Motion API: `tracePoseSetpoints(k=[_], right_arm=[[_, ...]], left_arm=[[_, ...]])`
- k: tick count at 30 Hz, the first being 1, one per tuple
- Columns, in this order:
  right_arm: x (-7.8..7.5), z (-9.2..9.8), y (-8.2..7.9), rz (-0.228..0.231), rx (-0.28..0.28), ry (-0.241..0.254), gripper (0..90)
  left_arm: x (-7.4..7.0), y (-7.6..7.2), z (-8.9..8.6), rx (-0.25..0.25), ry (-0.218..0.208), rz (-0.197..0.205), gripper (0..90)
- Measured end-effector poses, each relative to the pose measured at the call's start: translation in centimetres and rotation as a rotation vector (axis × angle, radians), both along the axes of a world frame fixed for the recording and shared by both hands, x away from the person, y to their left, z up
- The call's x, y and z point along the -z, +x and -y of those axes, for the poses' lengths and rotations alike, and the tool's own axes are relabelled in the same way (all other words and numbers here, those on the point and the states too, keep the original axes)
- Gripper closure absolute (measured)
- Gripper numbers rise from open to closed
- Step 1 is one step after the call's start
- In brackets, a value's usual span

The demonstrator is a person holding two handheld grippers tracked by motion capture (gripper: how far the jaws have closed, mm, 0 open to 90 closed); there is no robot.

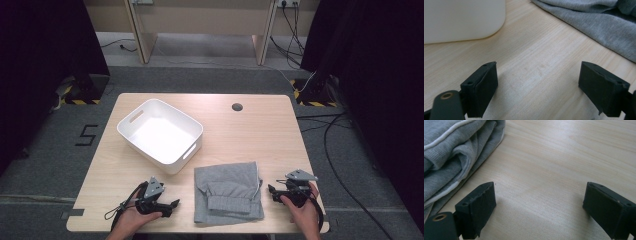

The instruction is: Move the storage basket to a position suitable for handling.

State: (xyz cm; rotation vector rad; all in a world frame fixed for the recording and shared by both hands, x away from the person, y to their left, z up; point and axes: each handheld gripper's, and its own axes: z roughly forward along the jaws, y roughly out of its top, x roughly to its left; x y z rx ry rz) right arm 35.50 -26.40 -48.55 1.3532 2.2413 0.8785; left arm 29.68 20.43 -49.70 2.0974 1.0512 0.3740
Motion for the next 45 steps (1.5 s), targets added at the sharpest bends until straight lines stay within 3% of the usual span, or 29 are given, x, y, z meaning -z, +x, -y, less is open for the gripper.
tracePoseSetpoints(k=[20, 24, 28, 29, 31, 38, 45], right_arm=[[0.0, 0.0, 0.0, -0.001, -0.001, -0.001, 12.2], [-0.2, 0.0, -0.2, 0.027, -0.024, 0.022, 29.2], [-1.3, -0.2, -0.3, 0.066, 0.004, 0.075, 27.1], [-2.6, -0.5, -0.4, 0.095, 0.009, 0.106, 28.3], [-3.5, -0.9, -0.5, 0.119, 0.019, 0.092, 27.4], [-4.6, -1.8, -0.1, 0.126, -0.012, 0.099, 27.2], [-6.6, -4.0, 1.1, 0.155, -0.082, 0.107, 27.5]], left_arm=[[0.0, 0.0, 0.0, 0.000, 0.000, 0.000, 15.2], [0.0, 0.0, 0.0, 0.002, 0.001, -0.001, 15.1], [0.0, 0.1, 0.0, 0.003, 0.001, -0.002, 14.7], [0.0, 0.1, 0.0, 0.004, 0.002, -0.002, 14.6], [0.0, 0.1, 0.0, 0.002, 0.000, 0.000, 14.5], [0.0, 0.1, 0.1, 0.001, 0.003, -0.001, 14.5], [0.0, 0.2, 0.1, -0.003, 0.002, -0.001, 14.8]])
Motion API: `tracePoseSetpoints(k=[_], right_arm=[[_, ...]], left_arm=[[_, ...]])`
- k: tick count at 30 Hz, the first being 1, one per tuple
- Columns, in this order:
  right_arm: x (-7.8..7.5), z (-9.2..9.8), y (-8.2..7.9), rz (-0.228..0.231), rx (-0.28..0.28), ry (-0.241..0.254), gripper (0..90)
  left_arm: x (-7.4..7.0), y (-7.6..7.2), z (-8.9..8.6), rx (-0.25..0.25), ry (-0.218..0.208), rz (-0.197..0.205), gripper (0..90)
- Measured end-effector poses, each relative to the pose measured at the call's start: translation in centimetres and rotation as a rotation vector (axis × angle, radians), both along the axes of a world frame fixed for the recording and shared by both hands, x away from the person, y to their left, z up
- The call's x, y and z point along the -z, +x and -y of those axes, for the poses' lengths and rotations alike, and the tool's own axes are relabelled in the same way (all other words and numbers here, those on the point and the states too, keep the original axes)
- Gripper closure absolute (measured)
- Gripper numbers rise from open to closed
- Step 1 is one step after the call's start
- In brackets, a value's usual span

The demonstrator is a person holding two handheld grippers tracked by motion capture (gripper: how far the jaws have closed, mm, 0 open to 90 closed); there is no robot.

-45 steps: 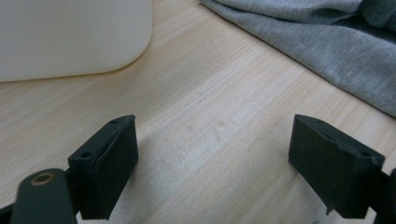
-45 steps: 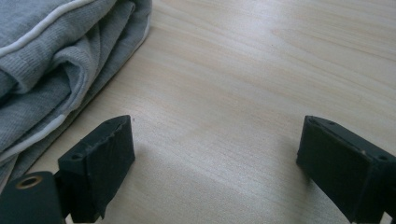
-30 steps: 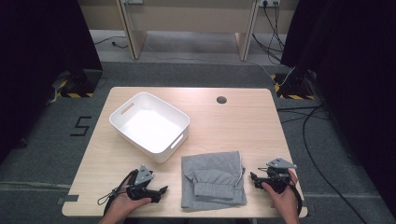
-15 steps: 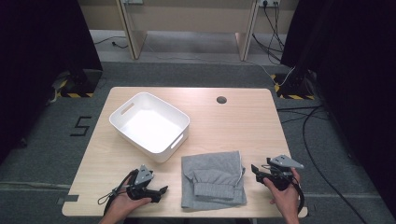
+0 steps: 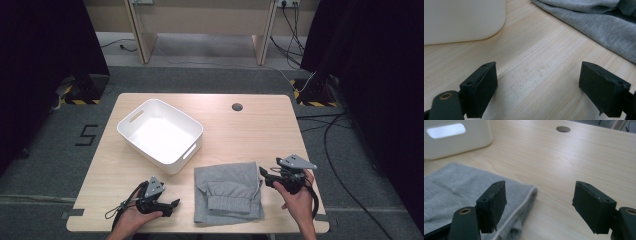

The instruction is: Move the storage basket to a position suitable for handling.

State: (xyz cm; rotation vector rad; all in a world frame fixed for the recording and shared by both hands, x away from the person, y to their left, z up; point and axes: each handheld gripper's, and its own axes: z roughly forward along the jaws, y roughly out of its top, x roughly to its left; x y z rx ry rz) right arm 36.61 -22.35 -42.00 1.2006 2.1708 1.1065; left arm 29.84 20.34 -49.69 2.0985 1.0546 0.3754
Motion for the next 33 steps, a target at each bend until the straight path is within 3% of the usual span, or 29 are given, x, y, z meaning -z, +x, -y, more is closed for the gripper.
tracePoseSetpoints(k=[8, 13, 14, 15, 17, 20, 21, 33], right_arm=[[-1.4, -3.2, 1.5, 0.022, -0.064, 0.021, 28.4], [-2.7, -7.1, 3.1, 0.037, -0.132, 0.012, 28.5], [-2.7, -7.1, 3.1, 0.037, -0.132, 0.012, 28.5], [-3.1, -8.7, 3.7, 0.036, -0.158, 0.002, 28.6], [-3.3, -9.8, 4.2, 0.037, -0.182, -0.009, 29.5], [-3.6, -11.2, 4.9, 0.033, -0.202, -0.006, 29.9], [-3.7, -12.5, 5.6, 0.026, -0.220, -0.005, 30.3], [-3.7, -20.1, 9.3, -0.040, -0.313, 0.005, 35.4]], left_arm=[[0.0, 0.0, -0.2, -0.016, -0.003, 0.002, 17.2], [-0.2, 0.0, -0.7, -0.038, 0.032, 0.020, 18.0], [-0.2, 0.0, -0.7, -0.038, 0.032, 0.020, 18.3], [-0.2, 0.0, -1.1, -0.049, 0.031, 0.019, 18.2], [-0.1, 0.1, -1.5, -0.062, 0.016, 0.012, 18.0], [0.0, 0.3, -1.9, -0.082, -0.006, -0.001, 17.6], [0.1, 0.5, -2.1, -0.095, -0.007, -0.003, 17.5], [0.1, 0.6, -2.2, -0.090, 0.007, -0.003, 16.4]])
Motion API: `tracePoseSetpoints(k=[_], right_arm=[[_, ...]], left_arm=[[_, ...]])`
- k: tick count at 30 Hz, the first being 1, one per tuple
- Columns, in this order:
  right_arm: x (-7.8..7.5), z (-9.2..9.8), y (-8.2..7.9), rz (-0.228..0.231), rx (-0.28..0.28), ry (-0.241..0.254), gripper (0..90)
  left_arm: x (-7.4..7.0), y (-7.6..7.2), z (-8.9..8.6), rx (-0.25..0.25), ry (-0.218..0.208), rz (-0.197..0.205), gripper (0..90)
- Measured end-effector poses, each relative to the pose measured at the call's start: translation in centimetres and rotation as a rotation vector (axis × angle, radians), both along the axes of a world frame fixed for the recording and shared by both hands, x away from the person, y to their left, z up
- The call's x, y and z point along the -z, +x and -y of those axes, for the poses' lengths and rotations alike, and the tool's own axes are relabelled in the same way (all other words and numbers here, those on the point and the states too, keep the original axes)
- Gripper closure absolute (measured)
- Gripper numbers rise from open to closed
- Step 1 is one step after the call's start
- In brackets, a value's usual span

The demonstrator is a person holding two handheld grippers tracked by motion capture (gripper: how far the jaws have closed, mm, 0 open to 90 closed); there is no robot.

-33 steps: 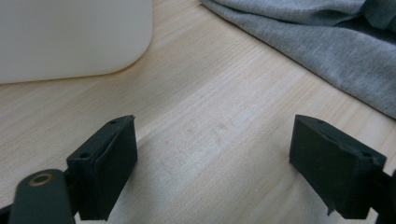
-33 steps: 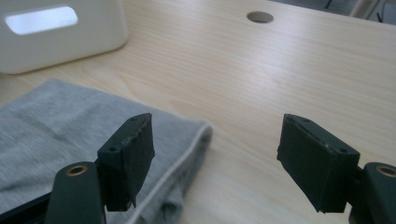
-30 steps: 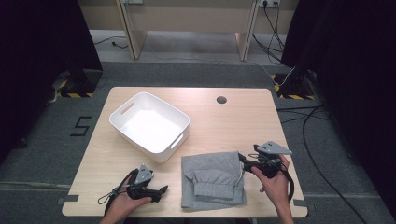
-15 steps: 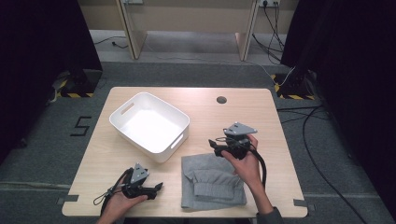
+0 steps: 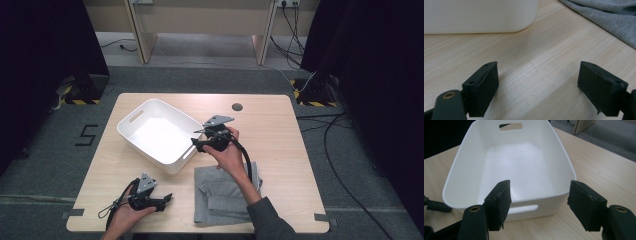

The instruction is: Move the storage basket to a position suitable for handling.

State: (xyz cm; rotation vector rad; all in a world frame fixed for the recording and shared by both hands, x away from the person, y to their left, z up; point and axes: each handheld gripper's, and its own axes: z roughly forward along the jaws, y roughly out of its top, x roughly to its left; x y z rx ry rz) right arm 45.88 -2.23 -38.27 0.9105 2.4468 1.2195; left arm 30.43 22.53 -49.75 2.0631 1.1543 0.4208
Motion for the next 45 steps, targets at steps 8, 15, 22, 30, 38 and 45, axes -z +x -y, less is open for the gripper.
tracePoseSetpoints(k=[8, 15, 22, 30, 38, 45], right_arm=[[1.8, -2.8, 2.2, -0.045, 0.051, -0.101, 40.4], [2.4, -4.3, 2.2, 0.064, 0.027, -0.277, 49.5], [2.7, -4.3, 2.2, 0.100, 0.040, -0.303, 50.9], [3.0, -3.7, 1.7, 0.278, 0.113, -0.368, 39.9], [3.7, -2.6, 3.6, 0.044, 0.146, -0.179, 47.4], [3.9, -2.5, 4.3, 0.134, 0.102, -0.310, 60.7]], left_arm=[[0.0, 0.0, 0.0, 0.000, -0.001, 0.001, 16.3], [0.0, 0.0, 0.0, 0.000, -0.002, 0.001, 16.3], [0.0, 0.0, 0.0, 0.000, 0.000, 0.000, 16.3], [0.0, 0.0, 0.0, -0.001, -0.004, 0.000, 16.0], [0.0, 0.0, 0.0, 0.002, -0.001, -0.001, 15.9], [0.0, 0.0, 0.0, 0.001, -0.001, 0.000, 16.0]])
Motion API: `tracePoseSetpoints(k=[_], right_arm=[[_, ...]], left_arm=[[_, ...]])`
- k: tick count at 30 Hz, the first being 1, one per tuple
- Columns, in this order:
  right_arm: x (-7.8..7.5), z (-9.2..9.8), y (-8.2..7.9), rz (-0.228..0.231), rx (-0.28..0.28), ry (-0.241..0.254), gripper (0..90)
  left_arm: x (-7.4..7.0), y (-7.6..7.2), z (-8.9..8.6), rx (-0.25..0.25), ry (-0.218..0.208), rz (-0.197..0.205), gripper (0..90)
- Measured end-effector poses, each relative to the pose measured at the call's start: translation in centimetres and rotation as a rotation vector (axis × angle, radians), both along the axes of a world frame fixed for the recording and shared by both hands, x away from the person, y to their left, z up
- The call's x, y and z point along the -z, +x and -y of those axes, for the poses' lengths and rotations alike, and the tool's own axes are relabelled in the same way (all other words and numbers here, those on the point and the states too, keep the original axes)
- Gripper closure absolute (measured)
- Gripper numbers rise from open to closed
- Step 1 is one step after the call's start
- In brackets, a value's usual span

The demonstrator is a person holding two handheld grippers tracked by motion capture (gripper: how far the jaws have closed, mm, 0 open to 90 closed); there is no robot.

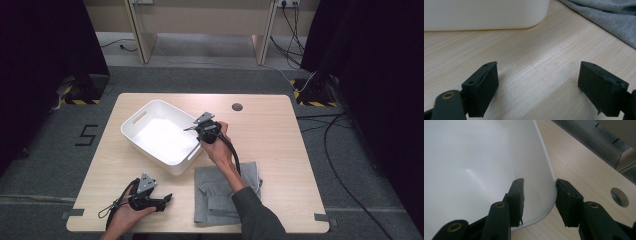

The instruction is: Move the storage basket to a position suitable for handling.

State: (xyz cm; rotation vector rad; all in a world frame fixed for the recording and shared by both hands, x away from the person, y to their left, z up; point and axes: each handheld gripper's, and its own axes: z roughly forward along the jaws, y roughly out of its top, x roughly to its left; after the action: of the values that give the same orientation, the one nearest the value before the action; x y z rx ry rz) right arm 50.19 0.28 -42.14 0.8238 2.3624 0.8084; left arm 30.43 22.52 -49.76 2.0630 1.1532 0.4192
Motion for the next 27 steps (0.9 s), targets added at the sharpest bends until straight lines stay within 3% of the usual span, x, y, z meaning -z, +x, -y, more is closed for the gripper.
tracePoseSetpoints(k=[1, 6, 7, 8, 10, 12, 13, 14, 15, 19, 22, 25, 27], right_arm=[[-0.1, 0.4, 0.5, -0.011, -0.004, -0.019, 64.9], [-0.1, 1.9, 1.8, -0.022, 0.007, -0.047, 65.6], [0.1, 2.7, 2.7, -0.023, 0.009, -0.087, 64.7], [0.1, 2.7, 2.7, -0.023, 0.009, -0.087, 64.7], [0.3, 4.1, 3.7, -0.026, 0.047, -0.065, 54.2], [0.3, 4.5, 3.9, -0.028, 0.062, -0.045, 51.7], [0.0, 4.8, 3.7, -0.041, 0.084, -0.012, 50.0], [0.0, 4.8, 3.7, -0.041, 0.084, -0.012, 50.0], [-0.5, 4.6, 3.0, -0.008, 0.084, -0.023, 47.5], [-1.3, 4.0, 1.4, 0.002, 0.068, -0.007, 45.2], [-1.2, 3.7, -0.3, -0.047, 0.063, 0.029, 39.1], [-0.8, 3.7, -1.1, -0.056, 0.082, 0.023, 37.9], [-0.8, 4.2, -1.7, -0.069, 0.105, 0.096, 37.0]], left_arm=[[0.0, 0.0, 0.0, 0.000, 0.000, 0.000, 15.9], [0.0, 0.0, 0.0, -0.001, -0.001, 0.000, 16.0], [0.0, 0.0, 0.0, -0.001, -0.001, 0.000, 16.0], [0.0, 0.0, 0.0, -0.001, -0.001, 0.000, 16.0], [0.0, 0.0, 0.0, 0.000, -0.001, 0.000, 15.9], [0.0, 0.0, 0.0, -0.002, -0.001, 0.001, 15.9], [0.0, 0.0, 0.0, -0.002, 0.000, 0.002, 15.9], [0.0, 0.0, 0.0, -0.002, 0.000, 0.002, 15.9], [0.0, 0.0, 0.0, -0.001, 0.000, 0.002, 15.9], [0.0, 0.0, 0.0, -0.001, 0.000, 0.002, 15.9], [0.0, 0.0, 0.0, -0.001, -0.001, 0.003, 15.9], [0.0, 0.0, 0.0, -0.002, -0.002, 0.001, 15.9], [0.0, 0.0, 0.0, -0.002, -0.002, 0.001, 15.9]])
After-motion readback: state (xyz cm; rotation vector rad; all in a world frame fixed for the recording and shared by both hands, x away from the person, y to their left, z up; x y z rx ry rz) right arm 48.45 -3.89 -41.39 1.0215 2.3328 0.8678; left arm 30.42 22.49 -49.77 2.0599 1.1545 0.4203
